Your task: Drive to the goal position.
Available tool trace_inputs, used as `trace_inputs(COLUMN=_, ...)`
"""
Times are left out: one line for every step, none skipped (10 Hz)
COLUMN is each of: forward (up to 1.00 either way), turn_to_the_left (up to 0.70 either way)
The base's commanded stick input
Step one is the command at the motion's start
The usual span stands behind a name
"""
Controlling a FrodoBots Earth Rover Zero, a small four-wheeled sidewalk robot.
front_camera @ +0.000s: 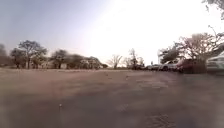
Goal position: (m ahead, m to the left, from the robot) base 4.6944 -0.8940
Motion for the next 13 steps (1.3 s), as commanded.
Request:
trace_inputs(forward=0.70, turn_to_the_left=0.00)
trace_inputs(forward=0.70, turn_to_the_left=0.00)
trace_inputs(forward=0.70, turn_to_the_left=0.00)
trace_inputs(forward=0.70, turn_to_the_left=0.00)
trace_inputs(forward=0.70, turn_to_the_left=0.00)
trace_inputs(forward=0.70, turn_to_the_left=0.00)
trace_inputs(forward=0.70, turn_to_the_left=0.00)
trace_inputs(forward=0.70, turn_to_the_left=0.00)
trace_inputs(forward=0.70, turn_to_the_left=0.00)
trace_inputs(forward=0.70, turn_to_the_left=0.00)
trace_inputs(forward=0.70, turn_to_the_left=0.00)
trace_inputs(forward=0.70, turn_to_the_left=0.00)
trace_inputs(forward=0.70, turn_to_the_left=0.00)
